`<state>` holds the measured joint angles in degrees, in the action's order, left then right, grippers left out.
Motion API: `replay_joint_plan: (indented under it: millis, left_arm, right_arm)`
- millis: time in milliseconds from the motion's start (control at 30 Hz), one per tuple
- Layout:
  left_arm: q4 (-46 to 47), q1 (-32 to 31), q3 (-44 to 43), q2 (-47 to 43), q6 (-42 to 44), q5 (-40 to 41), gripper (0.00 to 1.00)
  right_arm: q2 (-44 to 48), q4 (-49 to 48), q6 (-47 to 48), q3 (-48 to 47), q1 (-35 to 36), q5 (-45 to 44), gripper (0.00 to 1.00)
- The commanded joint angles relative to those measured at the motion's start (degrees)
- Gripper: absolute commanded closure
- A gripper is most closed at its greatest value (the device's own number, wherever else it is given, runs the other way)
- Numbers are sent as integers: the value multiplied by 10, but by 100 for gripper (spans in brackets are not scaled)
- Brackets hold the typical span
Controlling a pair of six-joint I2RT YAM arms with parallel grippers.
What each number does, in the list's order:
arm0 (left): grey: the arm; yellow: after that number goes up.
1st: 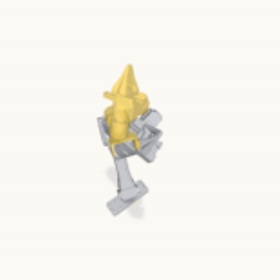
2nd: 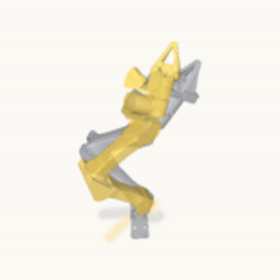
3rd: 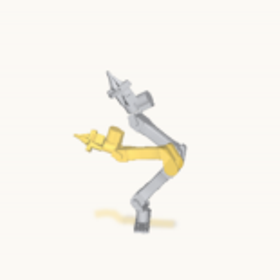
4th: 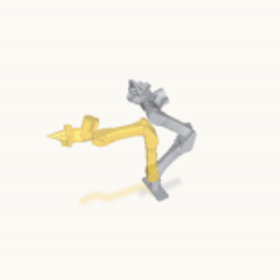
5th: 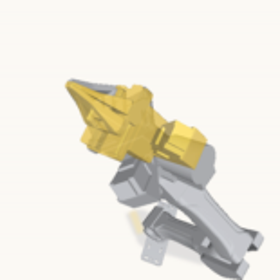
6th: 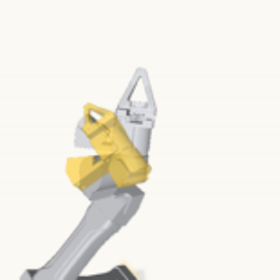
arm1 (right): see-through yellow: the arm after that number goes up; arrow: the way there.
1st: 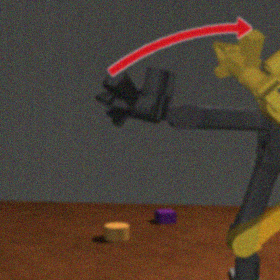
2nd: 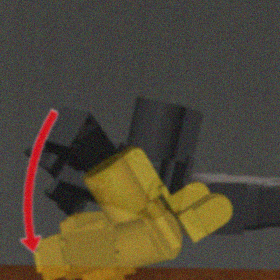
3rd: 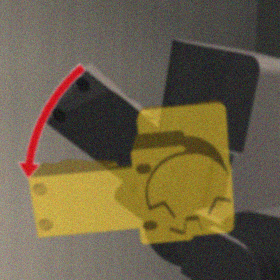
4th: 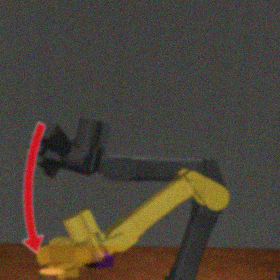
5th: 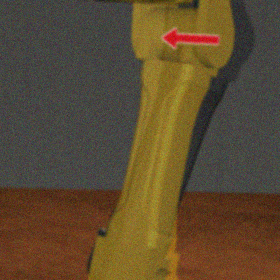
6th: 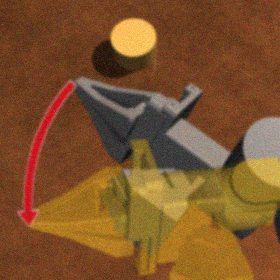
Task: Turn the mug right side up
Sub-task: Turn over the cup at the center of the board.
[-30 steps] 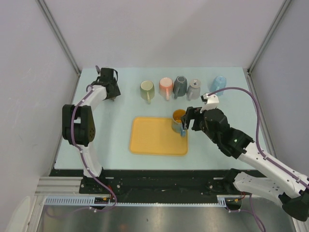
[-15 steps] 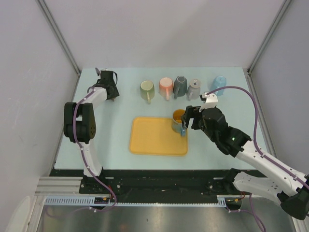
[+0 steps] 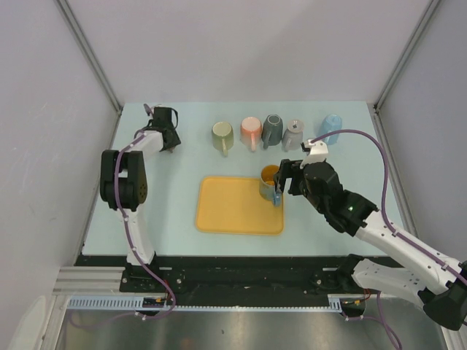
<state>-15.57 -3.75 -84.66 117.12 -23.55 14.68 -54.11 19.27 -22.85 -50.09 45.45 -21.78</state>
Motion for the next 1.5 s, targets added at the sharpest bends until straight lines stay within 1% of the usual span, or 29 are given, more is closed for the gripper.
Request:
replay_joint_plan:
  millis: [0,300,467,667,867,967,1200,1233,1267,1333,1467]
  left_arm:
    - [-10,15,-38,13,-32,-7,53]
    - [-12,23,-46,19,-34,-21,54]
    - [-10,24,-53,21,-29,-25,57]
    - [-20,27,-65,30,-24,-38,69]
    - [-26,30,-70,37,-25,-44,73]
    - [-27,30,-72,38,-26,-46,78]
    - [-28,31,-68,32,-20,-43,93]
    - [-27,32,-68,29,-20,-44,98]
    - [-28,32,-67,26,-20,-46,100]
    - [-27,32,-64,20,-21,-52,100]
    - [-21,32,-45,-27,-33,-80,100]
  right_arm:
    - [0,-22,-1,-5,-3,-11,14]
    - [-6,-24,-5,-5,-7,-5,14]
    - [-9,-26,-7,-4,-8,-4,14]
    - [-10,-25,-11,-4,-10,-3,14]
    - [-12,-24,-11,-4,-11,-3,15]
    - [-14,-25,-11,-3,-12,-2,15]
    - [-15,-25,-12,-3,-12,0,15]
    - [-15,-25,-12,-5,-12,0,15]
    - [-16,-25,-12,-3,-12,1,15]
    - [-16,-26,-13,-4,-12,1,15]
    - [-15,-29,-13,-4,-12,3,15]
